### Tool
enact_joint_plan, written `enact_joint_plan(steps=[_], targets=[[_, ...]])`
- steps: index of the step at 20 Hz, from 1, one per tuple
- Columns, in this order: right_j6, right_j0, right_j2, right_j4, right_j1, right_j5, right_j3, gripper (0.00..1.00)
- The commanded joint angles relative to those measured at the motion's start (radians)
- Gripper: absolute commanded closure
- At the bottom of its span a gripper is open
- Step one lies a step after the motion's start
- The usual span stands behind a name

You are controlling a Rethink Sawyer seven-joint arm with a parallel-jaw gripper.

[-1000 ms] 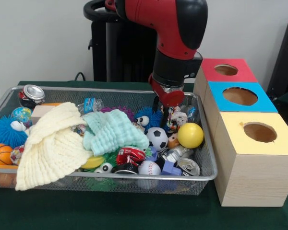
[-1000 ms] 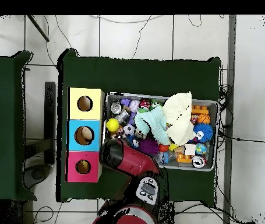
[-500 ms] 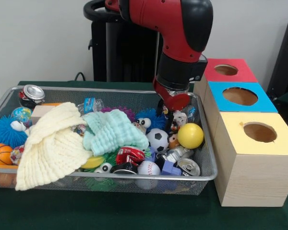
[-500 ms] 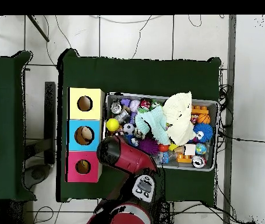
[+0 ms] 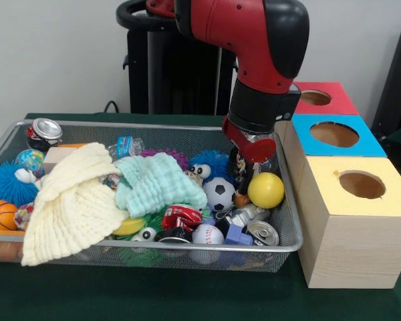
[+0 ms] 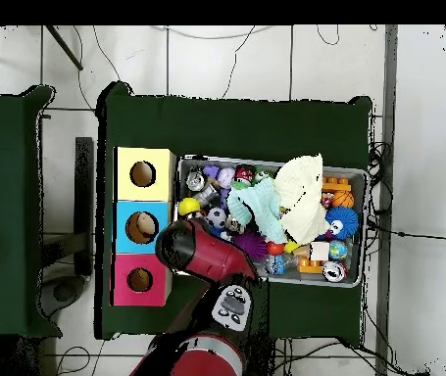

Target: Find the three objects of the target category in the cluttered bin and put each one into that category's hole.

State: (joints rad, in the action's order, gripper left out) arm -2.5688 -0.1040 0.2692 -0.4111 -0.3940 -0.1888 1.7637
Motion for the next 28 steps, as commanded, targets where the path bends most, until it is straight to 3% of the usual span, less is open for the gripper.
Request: enact_joint_plan(steps=[1,19,23,28], targets=[[-0.154,0.006,-0.058,-0.071,0.056,-0.037,-0.137,0.00],[-0.146,0.019,-0.090,-0.072,0.072,0.024,-0.141,0.00],[-0.152,0.061,-0.146,-0.061,0.084,0.098,-0.099,0.00],[-0.144,0.225,-0.327,0.058,0.118,0.301,-0.039,0.00]])
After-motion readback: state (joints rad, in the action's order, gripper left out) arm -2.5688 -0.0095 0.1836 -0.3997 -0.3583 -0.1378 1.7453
